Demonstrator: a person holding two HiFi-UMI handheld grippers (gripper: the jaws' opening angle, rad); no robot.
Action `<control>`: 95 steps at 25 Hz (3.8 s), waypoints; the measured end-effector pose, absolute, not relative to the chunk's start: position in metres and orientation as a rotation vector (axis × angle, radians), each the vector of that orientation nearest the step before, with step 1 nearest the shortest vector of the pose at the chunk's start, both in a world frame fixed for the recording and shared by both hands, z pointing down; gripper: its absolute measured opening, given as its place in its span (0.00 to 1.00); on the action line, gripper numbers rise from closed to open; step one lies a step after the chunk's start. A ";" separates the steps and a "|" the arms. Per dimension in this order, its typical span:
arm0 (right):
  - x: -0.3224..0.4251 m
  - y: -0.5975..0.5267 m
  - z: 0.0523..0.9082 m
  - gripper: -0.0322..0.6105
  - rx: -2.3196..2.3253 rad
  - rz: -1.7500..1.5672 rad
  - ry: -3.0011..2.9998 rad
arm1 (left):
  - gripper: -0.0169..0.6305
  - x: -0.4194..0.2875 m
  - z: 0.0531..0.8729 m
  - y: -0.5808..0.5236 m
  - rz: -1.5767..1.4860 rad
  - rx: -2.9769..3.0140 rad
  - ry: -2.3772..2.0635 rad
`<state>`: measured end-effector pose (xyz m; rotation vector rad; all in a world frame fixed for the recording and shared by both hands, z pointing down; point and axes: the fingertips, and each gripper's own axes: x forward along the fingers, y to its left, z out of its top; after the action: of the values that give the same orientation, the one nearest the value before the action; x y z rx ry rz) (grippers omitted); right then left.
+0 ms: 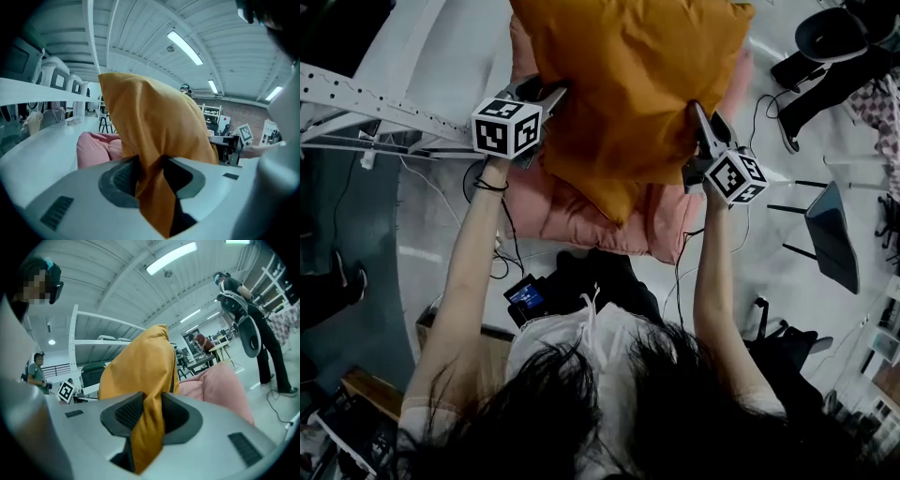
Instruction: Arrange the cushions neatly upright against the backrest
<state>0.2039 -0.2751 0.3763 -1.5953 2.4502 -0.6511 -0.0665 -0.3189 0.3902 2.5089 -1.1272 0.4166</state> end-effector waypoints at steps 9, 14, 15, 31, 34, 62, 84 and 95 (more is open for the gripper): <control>0.241 -0.327 0.437 0.25 -1.690 -0.706 2.240 | 0.28 -0.027 0.421 -0.396 0.453 2.530 -1.196; 0.253 -0.335 0.450 0.26 -1.698 -0.678 2.196 | 0.27 -0.014 0.433 -0.413 0.318 2.538 -1.226; 0.251 -0.336 0.454 0.26 -1.690 -0.675 2.204 | 0.27 -0.015 0.437 -0.414 0.294 2.536 -1.238; 0.232 -0.325 0.560 0.25 -1.640 -1.087 2.315 | 0.24 -0.028 0.532 -0.393 0.181 2.313 -1.235; 0.233 -0.326 0.567 0.25 -1.639 -1.111 2.300 | 0.23 -0.028 0.542 -0.393 0.113 2.267 -1.230; 0.222 -0.230 0.556 0.41 -1.660 -1.160 2.288 | 0.45 -0.102 0.582 -0.277 0.366 2.116 -1.095; 0.149 -0.090 0.782 0.51 -1.781 -2.071 1.817 | 0.54 -0.085 0.739 -0.226 1.181 1.887 -0.822; 0.135 -0.079 0.838 0.51 -1.590 -2.318 1.841 | 0.56 -0.093 0.769 -0.217 1.166 1.781 -0.764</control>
<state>0.1352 -0.0794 0.8382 -1.5905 1.8412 -2.3176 -0.0926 -0.2175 0.7692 1.7814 -0.7644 1.1655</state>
